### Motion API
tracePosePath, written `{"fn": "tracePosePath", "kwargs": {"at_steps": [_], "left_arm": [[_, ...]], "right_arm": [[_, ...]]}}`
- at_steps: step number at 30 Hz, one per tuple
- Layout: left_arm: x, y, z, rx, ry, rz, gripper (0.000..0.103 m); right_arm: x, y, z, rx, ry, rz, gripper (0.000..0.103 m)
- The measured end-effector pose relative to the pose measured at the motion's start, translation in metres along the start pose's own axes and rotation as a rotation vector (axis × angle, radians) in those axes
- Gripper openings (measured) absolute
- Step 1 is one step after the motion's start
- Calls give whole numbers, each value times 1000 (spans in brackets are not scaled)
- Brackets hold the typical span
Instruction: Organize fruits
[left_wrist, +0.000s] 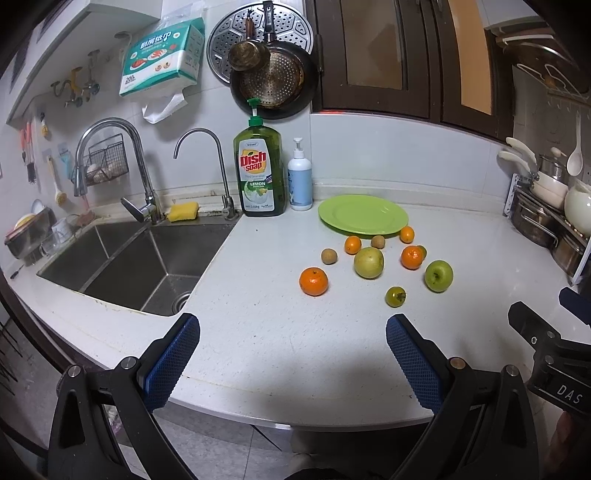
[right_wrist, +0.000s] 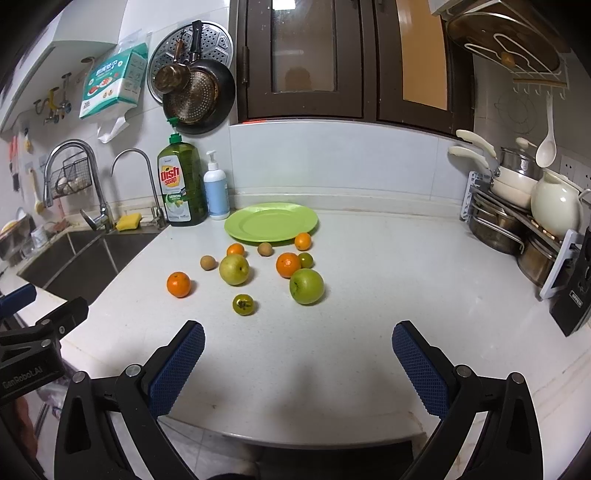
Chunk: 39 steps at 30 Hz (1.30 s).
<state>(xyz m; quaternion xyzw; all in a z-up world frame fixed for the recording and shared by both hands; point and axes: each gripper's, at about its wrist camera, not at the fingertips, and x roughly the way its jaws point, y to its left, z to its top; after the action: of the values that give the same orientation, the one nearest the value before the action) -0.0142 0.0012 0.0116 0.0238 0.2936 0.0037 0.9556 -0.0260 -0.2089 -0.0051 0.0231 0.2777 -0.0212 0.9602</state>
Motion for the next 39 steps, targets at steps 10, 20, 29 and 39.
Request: {"fn": "tracePosePath", "kwargs": {"at_steps": [10,20,29,39], "left_arm": [[0,0,4,-11,2,5,103],[1,1,2,-13,4,3,103],[2,4,0,-20,1,5,103],[3,6,-1,-21,1,5,103]], "right_arm": [[1,-3,1,-1,1,4,102],[3,-3,0,-6,4,6,102],[4,2,-2,-13,2,10,102],[5,2,-1,-15,3,10,102]]}}
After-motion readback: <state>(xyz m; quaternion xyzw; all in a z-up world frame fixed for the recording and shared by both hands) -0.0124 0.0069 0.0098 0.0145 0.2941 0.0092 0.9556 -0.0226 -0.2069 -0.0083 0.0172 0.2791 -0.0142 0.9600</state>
